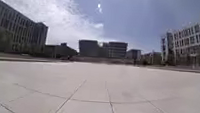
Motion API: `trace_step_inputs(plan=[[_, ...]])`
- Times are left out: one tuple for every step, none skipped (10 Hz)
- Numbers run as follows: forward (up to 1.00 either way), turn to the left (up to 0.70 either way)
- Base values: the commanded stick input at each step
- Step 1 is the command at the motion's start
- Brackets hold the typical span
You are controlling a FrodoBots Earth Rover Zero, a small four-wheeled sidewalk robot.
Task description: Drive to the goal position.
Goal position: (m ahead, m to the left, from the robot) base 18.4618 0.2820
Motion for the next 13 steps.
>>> trace_step_inputs(plan=[[0.45,0.03],[0.45,0.03],[0.45,0.03],[0.45,0.03],[0.45,0.03],[0.45,0.03],[0.45,0.03],[0.45,0.03],[0.45,0.03],[0.45,0.03],[0.45,0.03],[0.45,0.03],[0.45,0.03]])
